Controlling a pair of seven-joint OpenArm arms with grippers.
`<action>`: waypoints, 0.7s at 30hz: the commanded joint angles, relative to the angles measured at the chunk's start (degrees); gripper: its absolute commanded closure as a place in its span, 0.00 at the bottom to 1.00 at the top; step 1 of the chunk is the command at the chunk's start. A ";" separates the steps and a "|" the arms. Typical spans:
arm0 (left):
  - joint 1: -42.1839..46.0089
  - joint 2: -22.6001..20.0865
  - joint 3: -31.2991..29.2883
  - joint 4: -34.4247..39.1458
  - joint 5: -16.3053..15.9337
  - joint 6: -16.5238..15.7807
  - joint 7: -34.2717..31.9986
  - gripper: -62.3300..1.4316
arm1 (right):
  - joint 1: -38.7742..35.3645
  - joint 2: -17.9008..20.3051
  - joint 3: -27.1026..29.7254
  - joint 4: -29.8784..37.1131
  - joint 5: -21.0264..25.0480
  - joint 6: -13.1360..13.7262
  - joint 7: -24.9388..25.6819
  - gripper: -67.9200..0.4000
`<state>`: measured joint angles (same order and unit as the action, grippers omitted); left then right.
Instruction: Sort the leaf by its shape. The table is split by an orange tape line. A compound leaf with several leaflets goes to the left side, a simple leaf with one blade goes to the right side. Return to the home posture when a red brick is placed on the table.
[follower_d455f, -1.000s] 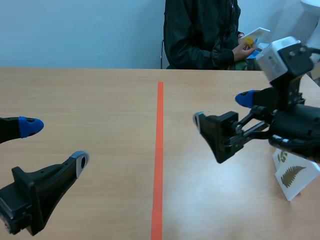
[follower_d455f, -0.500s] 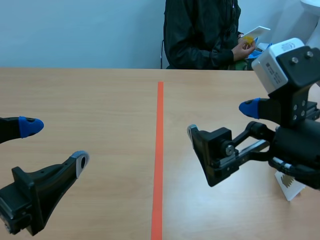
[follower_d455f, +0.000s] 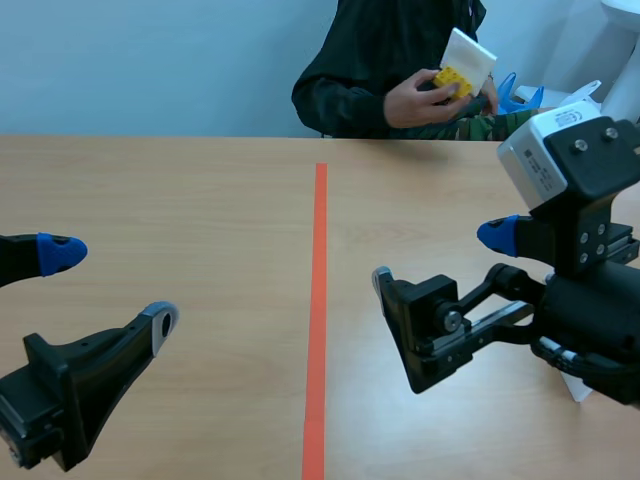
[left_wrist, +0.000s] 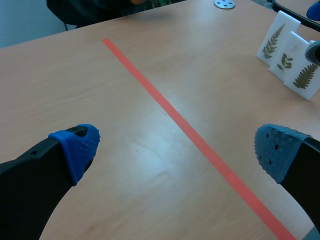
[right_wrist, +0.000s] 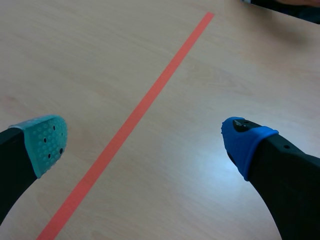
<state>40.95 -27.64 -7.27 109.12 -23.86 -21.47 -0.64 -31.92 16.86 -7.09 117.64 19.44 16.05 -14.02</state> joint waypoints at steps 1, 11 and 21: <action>-0.20 0.31 0.17 0.33 -0.42 -0.11 -0.85 0.00 | 0.96 0.59 0.66 0.33 0.13 -0.02 0.85 0.06; -0.20 0.31 0.17 0.33 -0.42 -0.11 -0.83 0.00 | 0.98 0.59 0.66 0.33 0.07 -0.02 1.14 0.06; -0.20 0.31 0.17 0.33 -0.42 -0.11 -0.81 0.00 | 0.98 0.61 0.66 0.33 0.04 0.00 1.29 0.06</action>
<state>40.95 -27.64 -7.27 109.12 -23.86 -21.47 -0.64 -31.92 16.86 -7.09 117.64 19.42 16.05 -13.78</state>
